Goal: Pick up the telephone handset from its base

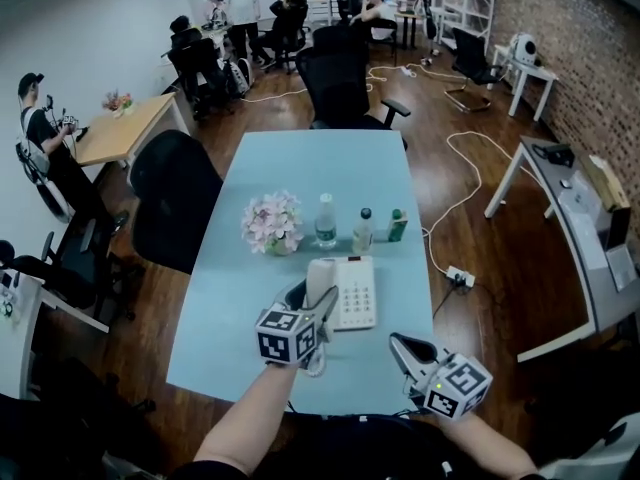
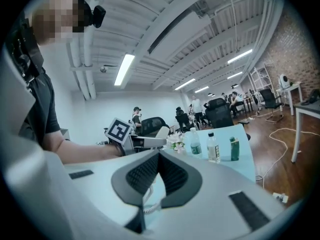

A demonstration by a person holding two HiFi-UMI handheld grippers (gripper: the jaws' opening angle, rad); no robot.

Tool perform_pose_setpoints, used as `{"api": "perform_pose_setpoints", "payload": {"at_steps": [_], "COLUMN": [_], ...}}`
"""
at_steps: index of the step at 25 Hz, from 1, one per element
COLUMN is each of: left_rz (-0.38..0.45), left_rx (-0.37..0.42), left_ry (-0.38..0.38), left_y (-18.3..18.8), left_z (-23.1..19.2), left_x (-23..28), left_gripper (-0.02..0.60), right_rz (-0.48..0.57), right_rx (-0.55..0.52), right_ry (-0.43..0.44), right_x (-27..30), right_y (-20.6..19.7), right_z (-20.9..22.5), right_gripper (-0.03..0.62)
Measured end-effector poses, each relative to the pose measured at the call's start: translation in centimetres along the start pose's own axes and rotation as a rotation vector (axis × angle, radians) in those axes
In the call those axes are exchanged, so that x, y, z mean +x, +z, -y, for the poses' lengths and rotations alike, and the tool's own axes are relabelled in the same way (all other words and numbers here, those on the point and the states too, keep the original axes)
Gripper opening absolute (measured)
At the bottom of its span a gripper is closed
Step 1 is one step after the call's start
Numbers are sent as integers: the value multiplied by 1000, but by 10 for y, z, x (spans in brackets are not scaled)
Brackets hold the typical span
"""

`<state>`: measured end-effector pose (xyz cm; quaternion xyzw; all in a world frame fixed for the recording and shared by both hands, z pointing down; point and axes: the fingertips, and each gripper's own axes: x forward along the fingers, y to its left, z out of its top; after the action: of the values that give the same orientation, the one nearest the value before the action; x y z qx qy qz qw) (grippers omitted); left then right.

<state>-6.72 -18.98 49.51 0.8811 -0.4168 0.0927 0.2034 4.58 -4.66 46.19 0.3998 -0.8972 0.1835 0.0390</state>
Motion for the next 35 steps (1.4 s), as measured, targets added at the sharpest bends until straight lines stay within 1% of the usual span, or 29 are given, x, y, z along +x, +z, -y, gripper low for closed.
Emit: {"api": "perform_pose_setpoints", "payload": {"at_steps": [2,5,11,15,20,23,26,35], "left_rz": [36,93,184,237,257,279,282,269], "left_rx": [-23,-78,-119,-138,-135,-161,-172,-143], "left_ry": [-29,-57,-93,-94,-55,-44,-39,-13], "left_y": [7,18,34,39,29,23,19,15], "left_z": [12,26,49,61,70,73,79,89], "left_x": [-16,-39,-88,-116,-135,-144,-149,-150], "left_gripper": [241,241,241,241,241,241,241,241], "right_rz": [5,4,-21,-30,-51,-67,-75,-83], "right_rx": [-4,-8,-11,-22,-47,-60,-59,-67], "right_ry": [25,68,146,187,234,249,252,271], "right_x": [-3,-2,2,1,-4,-7,-9,-16], "right_y": [3,3,-7,-8,-13,-18,-22,-26], "right_z": [-1,-4,-12,-17,-22,-25,-25,-27], "right_gripper": [15,15,15,15,14,14,14,12]}}
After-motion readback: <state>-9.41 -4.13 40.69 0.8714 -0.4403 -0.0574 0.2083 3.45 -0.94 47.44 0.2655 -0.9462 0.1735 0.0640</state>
